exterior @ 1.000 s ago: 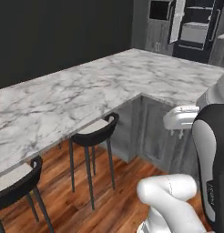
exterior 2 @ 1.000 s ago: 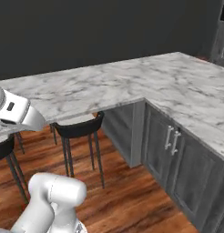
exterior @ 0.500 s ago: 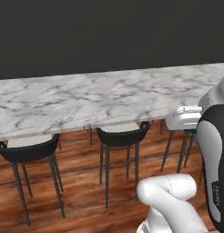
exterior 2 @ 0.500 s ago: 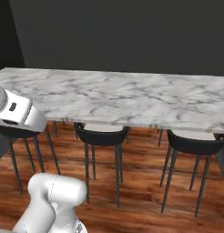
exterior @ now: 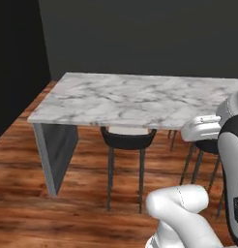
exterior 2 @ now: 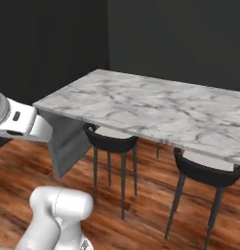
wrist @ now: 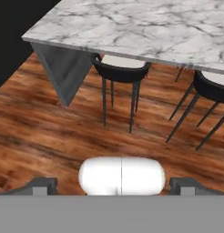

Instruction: Retrieve the sausage and cheese from the fridge and place them on the cutting board on the counter.

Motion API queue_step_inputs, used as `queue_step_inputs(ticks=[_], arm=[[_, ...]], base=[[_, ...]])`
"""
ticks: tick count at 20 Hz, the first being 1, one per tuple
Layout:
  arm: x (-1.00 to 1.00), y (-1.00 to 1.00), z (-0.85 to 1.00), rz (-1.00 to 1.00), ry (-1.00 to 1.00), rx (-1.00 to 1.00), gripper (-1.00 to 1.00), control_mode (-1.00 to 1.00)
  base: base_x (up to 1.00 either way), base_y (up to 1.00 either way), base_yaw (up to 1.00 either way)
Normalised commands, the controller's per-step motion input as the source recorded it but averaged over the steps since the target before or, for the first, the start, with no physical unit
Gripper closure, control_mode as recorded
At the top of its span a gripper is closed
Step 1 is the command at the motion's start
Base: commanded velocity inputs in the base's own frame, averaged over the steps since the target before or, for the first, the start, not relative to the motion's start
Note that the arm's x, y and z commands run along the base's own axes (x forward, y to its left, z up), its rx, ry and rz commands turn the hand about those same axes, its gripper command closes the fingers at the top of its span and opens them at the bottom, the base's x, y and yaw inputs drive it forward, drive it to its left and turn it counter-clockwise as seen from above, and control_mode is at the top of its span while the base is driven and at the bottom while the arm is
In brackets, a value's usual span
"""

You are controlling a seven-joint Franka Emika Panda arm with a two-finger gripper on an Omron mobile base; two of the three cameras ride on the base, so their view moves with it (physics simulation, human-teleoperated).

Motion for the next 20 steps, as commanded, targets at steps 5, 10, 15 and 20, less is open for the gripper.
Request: queue_step_inputs(ticks=[5,10,15,20], arm=[[0.0,0.0,0.0,0.0,0.0,0.0,-1.0,1.0],[0.0,0.0,0.0,0.0,0.0,0.0,-1.0,1.0],[0.0,0.0,0.0,0.0,0.0,0.0,-1.0,1.0],[0.0,0.0,0.0,0.0,0.0,0.0,-1.0,1.0]], base=[[0.79,1.0,0.03],[0.49,1.0,0.0],[0.47,1.0,0.0],[0.62,1.0,0.0]])
